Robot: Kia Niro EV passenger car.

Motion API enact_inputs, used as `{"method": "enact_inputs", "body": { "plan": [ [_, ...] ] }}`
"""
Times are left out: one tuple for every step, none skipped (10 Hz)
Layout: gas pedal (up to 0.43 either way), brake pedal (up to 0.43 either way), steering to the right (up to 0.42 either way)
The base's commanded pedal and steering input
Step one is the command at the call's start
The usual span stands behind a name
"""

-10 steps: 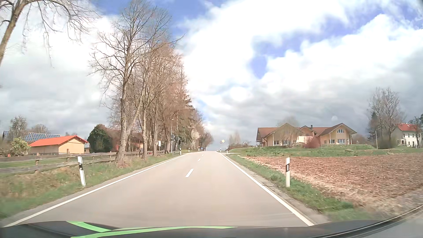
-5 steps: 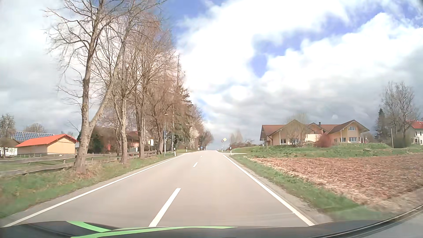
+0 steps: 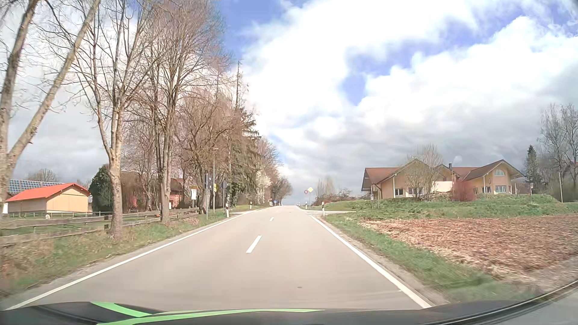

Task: Follow the waypoints while adhering to traffic rules and regulations

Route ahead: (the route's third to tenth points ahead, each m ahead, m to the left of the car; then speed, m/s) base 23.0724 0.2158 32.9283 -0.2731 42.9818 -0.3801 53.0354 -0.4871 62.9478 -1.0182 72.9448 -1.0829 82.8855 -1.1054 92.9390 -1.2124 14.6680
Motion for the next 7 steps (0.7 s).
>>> {"method": "enact_inputs", "body": {
  "plan": [
    [0.35, 0.0, 0.0],
    [0.35, 0.0, 0.003],
    [0.35, 0.0, 0.003],
    [0.35, 0.0, 0.002],
    [0.35, 0.0, 0.001],
    [0.35, 0.0, 0.001],
    [0.35, 0.0, 0.001]
  ]
}}
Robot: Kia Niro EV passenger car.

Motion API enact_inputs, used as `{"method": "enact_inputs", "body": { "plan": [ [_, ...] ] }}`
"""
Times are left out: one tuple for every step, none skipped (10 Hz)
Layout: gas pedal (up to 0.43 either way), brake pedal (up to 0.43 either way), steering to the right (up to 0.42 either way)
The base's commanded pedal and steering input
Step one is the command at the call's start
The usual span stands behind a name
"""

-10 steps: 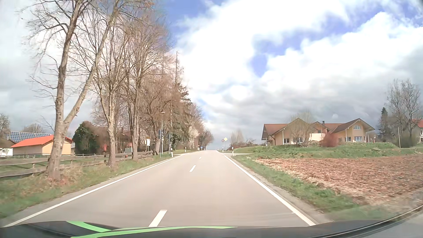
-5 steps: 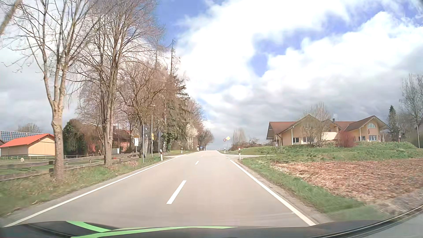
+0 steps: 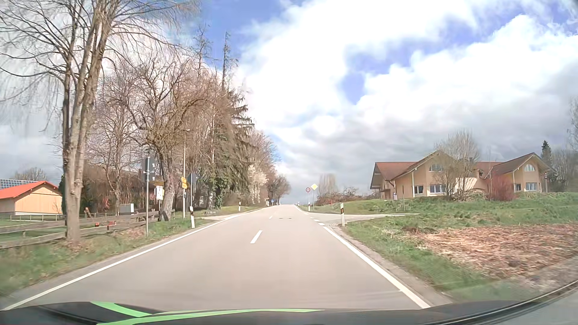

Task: Follow the waypoints while adhering to traffic rules and regulations

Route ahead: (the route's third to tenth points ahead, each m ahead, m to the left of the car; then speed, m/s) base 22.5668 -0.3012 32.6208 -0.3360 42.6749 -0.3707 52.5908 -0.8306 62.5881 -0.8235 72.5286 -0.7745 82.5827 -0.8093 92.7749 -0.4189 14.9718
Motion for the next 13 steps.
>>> {"method": "enact_inputs", "body": {
  "plan": [
    [0.35, 0.0, 0.001],
    [0.35, 0.0, 0.0],
    [0.35, 0.0, 0.001],
    [0.35, 0.0, 0.001],
    [0.35, 0.0, 0.001],
    [0.35, 0.0, 0.001],
    [0.35, 0.0, 0.0],
    [0.35, 0.0, 0.0],
    [0.35, 0.0, 0.0],
    [0.35, 0.0, 0.0],
    [0.35, 0.0, 0.001],
    [0.339, 0.0, 0.0],
    [0.339, 0.0, -0.001]
  ]
}}
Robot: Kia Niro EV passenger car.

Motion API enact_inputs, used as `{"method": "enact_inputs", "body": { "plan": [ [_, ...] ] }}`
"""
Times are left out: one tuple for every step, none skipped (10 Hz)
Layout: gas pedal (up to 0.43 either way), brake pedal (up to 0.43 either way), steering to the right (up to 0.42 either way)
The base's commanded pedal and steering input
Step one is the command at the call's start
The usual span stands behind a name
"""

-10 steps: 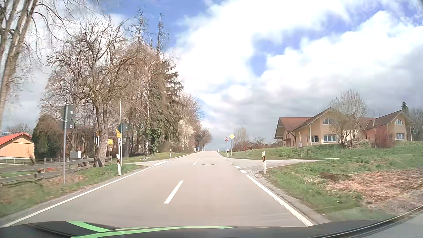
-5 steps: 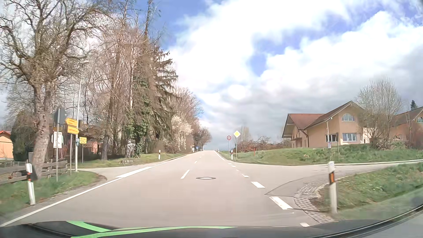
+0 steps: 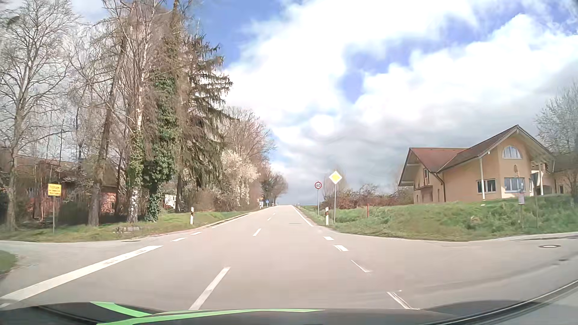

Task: Follow the waypoints while adhering to traffic rules and regulations

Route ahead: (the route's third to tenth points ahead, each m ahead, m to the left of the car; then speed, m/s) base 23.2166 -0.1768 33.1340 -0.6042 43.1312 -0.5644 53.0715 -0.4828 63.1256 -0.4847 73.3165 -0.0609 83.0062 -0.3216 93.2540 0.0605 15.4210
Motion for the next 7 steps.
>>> {"method": "enact_inputs", "body": {
  "plan": [
    [0.331, 0.0, -0.003],
    [0.331, 0.0, -0.004],
    [0.319, 0.0, -0.003],
    [0.319, 0.0, -0.003],
    [0.319, 0.0, -0.004],
    [0.319, 0.0, -0.004],
    [0.319, 0.0, -0.004]
  ]
}}
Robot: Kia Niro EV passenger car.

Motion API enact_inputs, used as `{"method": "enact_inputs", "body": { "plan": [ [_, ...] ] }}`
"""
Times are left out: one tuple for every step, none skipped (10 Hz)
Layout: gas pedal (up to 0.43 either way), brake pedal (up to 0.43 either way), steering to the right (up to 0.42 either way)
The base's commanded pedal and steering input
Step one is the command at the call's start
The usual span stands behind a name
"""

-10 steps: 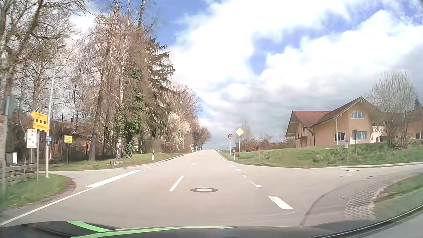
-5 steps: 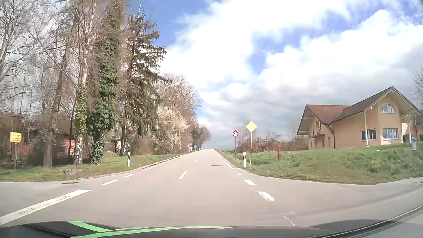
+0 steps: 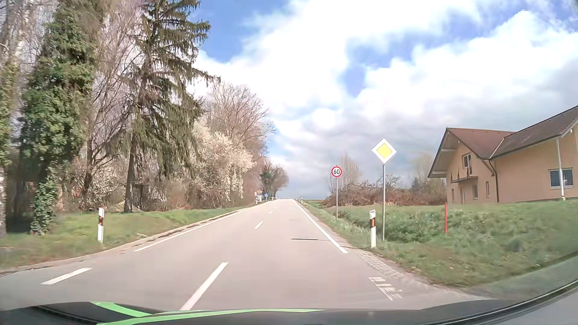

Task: Follow the waypoints while adhering to traffic rules and regulations

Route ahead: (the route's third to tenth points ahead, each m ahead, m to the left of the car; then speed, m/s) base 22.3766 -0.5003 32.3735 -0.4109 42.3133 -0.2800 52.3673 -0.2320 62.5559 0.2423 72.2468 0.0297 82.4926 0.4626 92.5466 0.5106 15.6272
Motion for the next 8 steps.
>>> {"method": "enact_inputs", "body": {
  "plan": [
    [0.319, 0.0, -0.003],
    [0.319, 0.0, -0.003],
    [0.319, 0.0, -0.003],
    [0.319, 0.0, -0.003],
    [0.319, 0.0, -0.003],
    [0.319, 0.0, -0.002],
    [0.319, 0.0, -0.002],
    [0.319, 0.0, -0.001]
  ]
}}
